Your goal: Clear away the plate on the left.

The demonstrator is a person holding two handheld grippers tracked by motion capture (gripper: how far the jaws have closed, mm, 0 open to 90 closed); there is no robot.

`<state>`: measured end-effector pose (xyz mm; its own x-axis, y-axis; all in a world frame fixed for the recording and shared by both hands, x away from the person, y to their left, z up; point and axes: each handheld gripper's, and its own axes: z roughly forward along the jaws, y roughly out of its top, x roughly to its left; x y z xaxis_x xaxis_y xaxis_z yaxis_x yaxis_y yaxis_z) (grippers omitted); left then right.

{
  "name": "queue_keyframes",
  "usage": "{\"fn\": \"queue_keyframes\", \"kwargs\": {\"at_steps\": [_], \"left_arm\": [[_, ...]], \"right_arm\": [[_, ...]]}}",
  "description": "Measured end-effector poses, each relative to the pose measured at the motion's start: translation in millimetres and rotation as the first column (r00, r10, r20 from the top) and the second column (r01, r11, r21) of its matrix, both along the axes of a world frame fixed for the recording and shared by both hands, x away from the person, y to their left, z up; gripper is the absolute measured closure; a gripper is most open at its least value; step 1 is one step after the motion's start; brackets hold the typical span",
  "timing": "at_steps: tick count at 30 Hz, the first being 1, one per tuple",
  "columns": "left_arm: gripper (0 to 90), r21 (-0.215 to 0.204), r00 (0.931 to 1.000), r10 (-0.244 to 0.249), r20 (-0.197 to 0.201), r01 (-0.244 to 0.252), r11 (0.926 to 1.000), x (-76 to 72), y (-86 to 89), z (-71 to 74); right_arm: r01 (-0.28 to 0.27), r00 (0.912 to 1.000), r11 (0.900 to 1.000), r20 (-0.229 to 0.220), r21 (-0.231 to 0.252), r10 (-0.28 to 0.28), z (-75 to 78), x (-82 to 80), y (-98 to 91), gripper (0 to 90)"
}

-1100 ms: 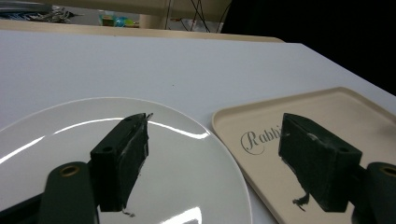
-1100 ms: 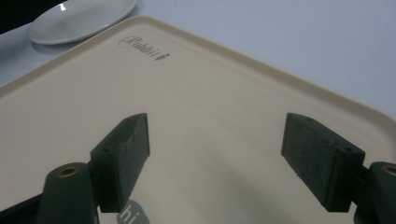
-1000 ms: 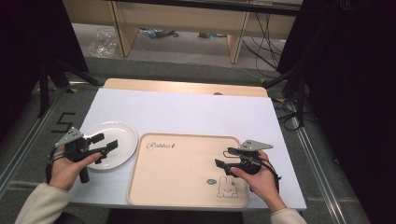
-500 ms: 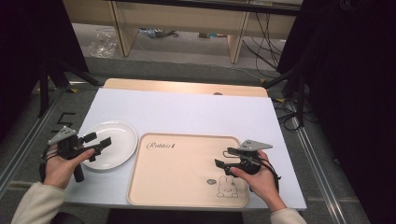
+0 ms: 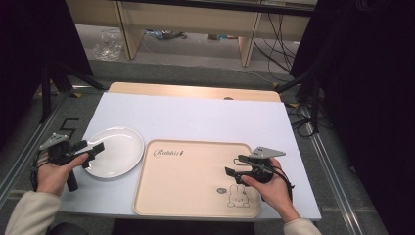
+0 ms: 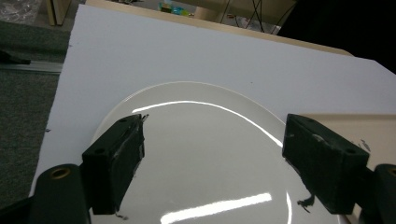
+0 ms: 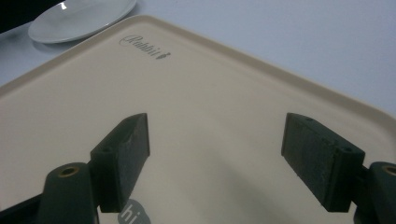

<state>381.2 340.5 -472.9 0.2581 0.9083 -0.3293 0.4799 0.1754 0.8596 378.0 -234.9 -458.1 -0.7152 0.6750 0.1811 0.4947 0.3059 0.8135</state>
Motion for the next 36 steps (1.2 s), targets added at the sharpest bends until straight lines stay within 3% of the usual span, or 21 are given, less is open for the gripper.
{"fn": "queue_keyframes", "kwargs": {"at_steps": [14,15,18,19,24,26,27,30,31,36], "left_arm": [[24.1,-0.016,0.9966,0.064,-0.051,-0.065,0.9977,0.5,17.0,-9.3],[25.0,-0.007,0.9931,0.080,-0.085,-0.081,0.9967,-0.1,18.4,-9.8],[27.3,-0.014,0.9903,0.093,-0.103,-0.095,0.9954,-0.3,20.3,-11.5],[28.5,-0.018,0.9846,0.117,-0.130,-0.120,0.9926,-0.7,22.4,-13.4],[32.1,-0.023,0.9785,0.131,-0.159,-0.136,0.9904,-1.3,25.1,-15.5],[33.1,-0.034,0.9738,0.126,-0.189,-0.135,0.9903,-1.5,26.5,-18.9],[33.6,-0.063,0.9738,0.133,-0.184,-0.147,0.9871,-0.5,25.5,-21.8],[35.0,-0.062,0.9696,0.134,-0.205,-0.149,0.9868,-0.6,26.1,-23.7],[35.6,-0.075,0.9654,0.139,-0.220,-0.159,0.9843,-0.4,26.1,-24.7],[39.2,-0.110,0.9638,0.126,-0.235,-0.155,0.9817,-0.1,27.1,-27.8]], "right_arm": [[-0.001,1.0000,1.0000,-0.002,-0.010,0.000,0.2,0.1,-0.4,24.5],[-0.002,1.0000,1.0000,-0.005,-0.007,0.002,0.4,-0.1,-0.4,24.4],[0.003,1.0000,1.0000,-0.008,-0.007,-0.003,0.3,-0.6,0.2,24.5],[-0.001,1.0000,0.9999,-0.006,-0.010,0.001,0.1,-0.2,-0.1,24.4],[0.012,0.9998,0.9999,-0.017,-0.010,-0.012,0.8,-2.0,0.9,24.5],[0.014,0.9999,0.9999,-0.006,-0.001,-0.014,-0.2,-1.8,1.5,24.5],[0.010,0.9999,0.9999,-0.007,0.002,-0.010,-0.5,-1.5,1.7,24.5],[0.000,0.9999,1.0000,-0.010,-0.010,0.000,0.0,-0.8,0.8,24.5],[-0.001,1.0000,1.0000,-0.010,-0.008,0.001,-0.1,-0.7,0.8,24.5],[0.012,0.9999,0.9998,-0.005,-0.014,-0.012,-0.5,-1.5,1.6,24.5]]}}
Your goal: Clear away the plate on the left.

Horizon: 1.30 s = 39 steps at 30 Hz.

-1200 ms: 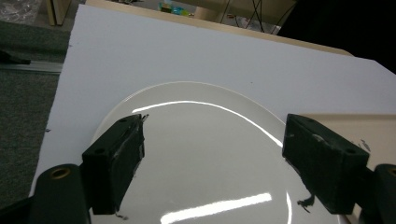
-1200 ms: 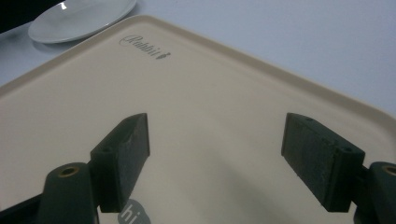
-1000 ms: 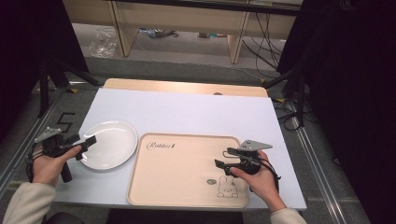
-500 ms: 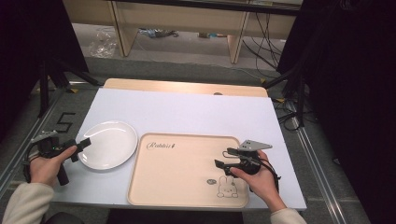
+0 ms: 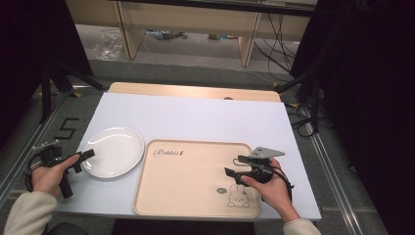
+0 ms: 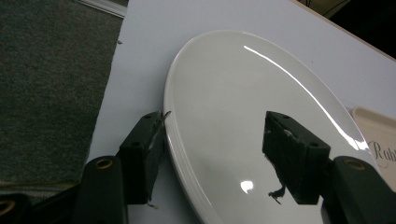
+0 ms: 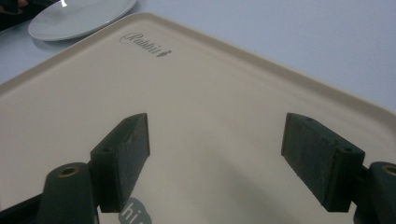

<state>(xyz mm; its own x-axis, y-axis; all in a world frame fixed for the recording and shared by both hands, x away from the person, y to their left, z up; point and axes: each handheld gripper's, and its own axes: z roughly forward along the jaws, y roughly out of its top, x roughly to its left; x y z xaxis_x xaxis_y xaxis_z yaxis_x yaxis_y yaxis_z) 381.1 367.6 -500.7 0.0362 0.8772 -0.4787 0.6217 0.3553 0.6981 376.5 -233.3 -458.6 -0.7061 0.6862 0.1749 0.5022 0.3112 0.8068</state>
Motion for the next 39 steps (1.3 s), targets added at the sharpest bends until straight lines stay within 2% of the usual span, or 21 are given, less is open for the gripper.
{"fn": "queue_keyframes", "kwargs": {"at_steps": [1,6,7,11,14,15,16,17,18,19,20,21,22,23,25,26,32,35,39], "left_arm": [[39.7,-0.013,0.9999,-0.001,-0.013,0.001,0.9999,-0.6,1.6,-0.9],[41.6,-0.042,0.9995,0.002,-0.031,-0.004,0.9991,-0.6,2.2,-2.9],[42.2,-0.060,0.9992,0.006,-0.040,-0.009,0.9982,-0.6,1.9,-4.1],[44.0,-0.086,0.9992,0.010,-0.038,-0.013,0.9962,-0.3,4.5,-5.5],[48.7,-0.146,0.9988,0.029,-0.039,-0.034,0.9886,-0.7,8.2,-7.9],[50.0,-0.146,0.9988,0.029,-0.039,-0.034,0.9886,-0.7,8.2,-7.9],[50.0,-0.164,0.9983,0.037,-0.046,-0.044,0.9855,-1.0,9.4,-8.5],[54.3,-0.197,0.9975,0.043,-0.057,-0.053,0.9790,-1.6,11.5,-9.7],[55.7,-0.197,0.9975,0.043,-0.057,-0.053,0.9790,-1.6,11.5,-9.7],[57.6,-0.248,0.9966,0.050,-0.065,-0.065,0.9665,-1.9,12.7,-11.3],[58.9,-0.248,0.9966,0.050,-0.065,-0.065,0.9665,-1.9,12.7,-11.3],[61.5,-0.295,0.9951,0.062,-0.077,-0.082,0.9521,-2.8,15.6,-13.8],[63.1,-0.295,0.9951,0.062,-0.077,-0.082,0.9521,-2.8,15.6,-13.8],[64.5,-0.334,0.9942,0.065,-0.087,-0.090,0.9384,-3.9,18.6,-16.6],[65.8,-0.364,0.9931,0.071,-0.093,-0.101,0.9261,-4.1,19.5,-18.0],[66.6,-0.371,0.9927,0.073,-0.096,-0.104,0.9227,-4.4,20.1,-18.7],[74.2,-0.397,0.9923,0.069,-0.103,-0.104,0.9118,-5.8,23.3,-22.8],[79.4,-0.388,0.9925,0.065,-0.103,-0.100,0.9161,-6.2,24.6,-24.5],[80.6,-0.389,0.9918,0.071,-0.107,-0.107,0.9148,-5.8,24.0,-23.9]], "right_arm": [[-0.003,1.0000,1.0000,0.000,0.005,0.003,-0.3,0.1,0.2,24.5],[-0.004,1.0000,0.9999,0.005,0.010,0.004,-0.4,0.0,0.4,24.5],[-0.008,0.9999,0.9999,0.006,0.007,0.008,-0.5,0.2,0.1,24.5],[-0.008,1.0000,1.0000,-0.005,-0.002,0.008,0.2,-0.4,-0.2,24.5],[-0.011,0.9999,0.9999,0.000,-0.006,0.011,0.1,-0.2,-0.1,24.5],[-0.011,0.9999,0.9999,0.000,-0.006,0.011,0.1,-0.2,-0.1,24.5],[-0.010,1.0000,0.9999,-0.001,-0.006,0.010,0.3,-0.3,0.1,24.5],[-0.009,0.9999,0.9999,0.011,-0.009,0.009,0.2,-0.1,0.0,24.6],[-0.009,0.9999,0.9999,0.011,-0.009,0.009,0.2,-0.1,0.0,24.6],[-0.034,0.9991,0.9994,0.023,-0.008,0.034,-0.5,2.0,-0.2,24.7],[-0.034,0.9991,0.9994,0.023,-0.008,0.034,-0.5,2.0,-0.2,24.7],[-0.011,0.9998,0.9999,0.016,-0.010,0.011,-0.4,0.5,0.3,24.8],[-0.010,0.9998,0.9999,0.020,-0.008,0.010,-0.5,0.5,0.4,24.8],[-0.011,0.9998,0.9999,0.016,-0.009,0.011,-0.3,0.5,0.4,24.9],[-0.016,0.9994,0.9998,0.030,-0.014,0.017,-0.4,1.3,0.0,24.8],[-0.016,0.9994,0.9998,0.030,-0.015,0.016,-0.4,1.3,-0.1,24.9],[-0.012,0.9999,0.9999,0.010,-0.009,0.012,-0.3,0.4,0.8,25.0],[-0.013,0.9998,0.9999,0.013,-0.009,0.013,-0.3,0.5,0.7,24.9],[-0.006,1.0000,0.9999,0.006,-0.011,0.006,0.1,-0.3,1.0,25.1]]}}
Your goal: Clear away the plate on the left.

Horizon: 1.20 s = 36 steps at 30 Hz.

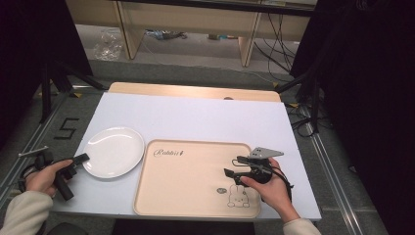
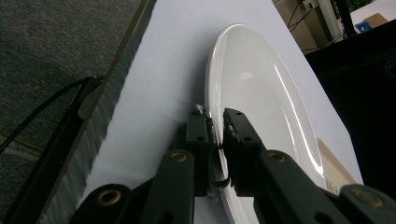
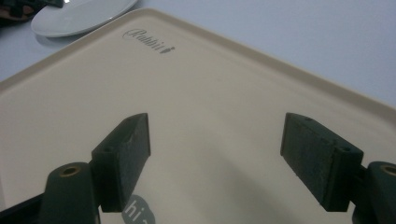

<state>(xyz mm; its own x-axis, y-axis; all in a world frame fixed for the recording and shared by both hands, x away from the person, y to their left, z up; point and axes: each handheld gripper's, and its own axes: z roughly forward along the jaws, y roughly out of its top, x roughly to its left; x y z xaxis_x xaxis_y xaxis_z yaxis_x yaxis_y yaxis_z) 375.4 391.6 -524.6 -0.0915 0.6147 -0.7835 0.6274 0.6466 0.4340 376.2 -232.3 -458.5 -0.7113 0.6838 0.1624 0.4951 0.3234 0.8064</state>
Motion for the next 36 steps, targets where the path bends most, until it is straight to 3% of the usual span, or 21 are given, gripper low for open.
{"fn": "queue_keyframes", "kwargs": {"at_steps": [3,4,5,8,9,12,15,16,17,18,26,30,31,32,36], "left_arm": [[82.3,-0.027,1.0000,-0.001,-0.004,0.001,0.9996,-0.3,1.7,-1.2],[83.5,-0.099,0.9999,-0.008,-0.014,0.007,0.9951,-0.8,4.0,-4.9],[84.1,-0.123,0.9999,-0.001,-0.015,-0.001,0.9924,-1.1,4.3,-6.3],[84.7,-0.129,0.9998,-0.003,-0.019,0.001,0.9916,-1.1,5.2,-6.1],[85.2,-0.147,0.9996,0.006,-0.028,-0.011,0.9890,-1.2,5.4,-6.2],[86.7,-0.184,0.9993,0.023,-0.028,-0.028,0.9826,-1.6,7.2,-7.7],[87.0,-0.160,0.9995,0.030,-0.010,-0.031,0.9866,-1.8,6.3,-1.2],[87.1,-0.148,0.9988,0.041,-0.026,-0.045,0.9880,-2.0,6.0,1.4],[87.1,-0.148,0.9988,0.041,-0.026,-0.045,0.9880,-2.0,6.0,1.4],[87.1,-0.167,0.9993,0.035,0.011,-0.033,0.9855,-2.4,6.2,1.7],[86.7,-0.169,0.9979,0.034,0.056,-0.025,0.9854,-2.0,6.0,5.3],[86.6,-0.169,0.9971,0.049,0.059,-0.038,0.9849,-2.5,6.4,7.3],[86.7,-0.169,0.9971,0.049,0.059,-0.038,0.9849,-2.5,6.4,7.3],[86.7,-0.154,0.9972,0.062,0.041,-0.056,0.9865,-3.4,7.1,9.3],[86.8,-0.171,0.9959,0.073,0.054,-0.063,0.9833,-4.7,8.7,11.4]], "right_arm": [[0.000,1.0000,1.0000,-0.001,0.000,0.000,0.1,0.0,0.0,25.1],[0.000,1.0000,1.0000,-0.002,0.002,0.000,-0.2,0.1,-0.1,25.3],[0.001,1.0000,1.0000,-0.003,0.002,-0.001,-0.2,0.1,-0.1,25.3],[0.001,1.0000,1.0000,-0.008,0.005,-0.001,0.2,-0.1,-0.2,25.4],[0.002,0.9999,0.9999,0.011,0.016,-0.002,-1.2,0.8,0.5,25.5],[-0.012,0.9999,0.9999,0.003,0.001,0.012,0.3,1.4,-1.4,25.6],[-0.007,1.0000,1.0000,0.005,0.001,0.007,0.3,1.4,-1.9,25.6],[-0.007,1.0000,1.0000,0.005,0.001,0.007,0.2,1.4,-1.9,25.6],[-0.007,1.0000,1.0000,0.004,0.001,0.007,0.2,1.4,-1.9,25.6],[-0.008,1.0000,1.0000,0.005,0.002,0.008,0.2,1.4,-1.9,25.6],[-0.004,1.0000,1.0000,0.007,0.004,0.004,0.6,1.2,-2.0,25.7],[0.001,0.9999,1.0000,0.015,0.007,-0.001,0.5,1.4,-1.9,25.8],[0.009,1.0000,0.9999,-0.002,0.013,-0.009,1.2,0.1,-1.5,25.8],[0.004,1.0000,0.9999,0.005,0.011,-0.004,1.0,0.7,-1.6,25.8],[-0.005,1.0000,0.9996,0.005,0.030,0.005,-0.3,1.4,-0.7,25.9]]}}
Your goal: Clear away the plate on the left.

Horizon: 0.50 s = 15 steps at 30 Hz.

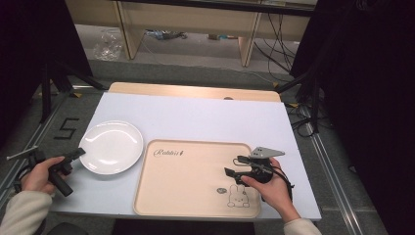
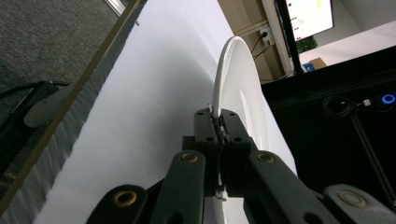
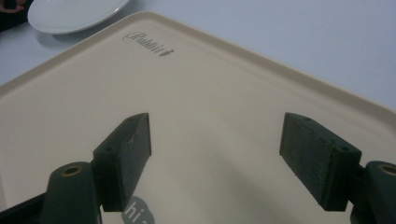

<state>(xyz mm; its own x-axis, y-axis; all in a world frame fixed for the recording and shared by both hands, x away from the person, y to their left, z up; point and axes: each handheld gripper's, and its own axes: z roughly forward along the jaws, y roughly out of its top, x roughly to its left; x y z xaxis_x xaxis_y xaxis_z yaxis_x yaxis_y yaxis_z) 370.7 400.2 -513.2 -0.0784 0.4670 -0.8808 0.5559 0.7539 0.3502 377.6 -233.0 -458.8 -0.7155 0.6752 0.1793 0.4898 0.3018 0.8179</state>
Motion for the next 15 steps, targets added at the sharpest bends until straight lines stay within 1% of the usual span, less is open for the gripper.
{"fn": "queue_keyframes", "kwargs": {"at_steps": [8,9,10,15], "left_arm": [[86.8,-0.009,0.9998,-0.003,0.020,0.003,1.0000,-1.0,-1.9,4.4],[86.7,-0.013,0.9997,-0.004,0.025,0.004,0.9999,-1.1,-2.5,5.6],[86.7,-0.014,0.9996,-0.003,0.027,0.004,0.9999,-1.3,-2.7,5.9],[86.7,-0.022,0.9994,-0.004,0.034,0.005,0.9997,-1.6,-3.6,7.9]], "right_arm": [[-0.003,1.0000,1.0000,0.000,0.002,0.003,0.1,0.0,-0.1,25.9],[-0.002,1.0000,1.0000,0.001,0.000,0.002,0.2,0.0,-0.2,25.9],[0.008,1.0000,0.9997,0.000,-0.023,-0.008,1.6,-0.8,-1.2,25.9],[0.016,0.9999,0.9996,-0.002,-0.022,-0.016,1.8,-1.4,-1.1,25.9]]}}
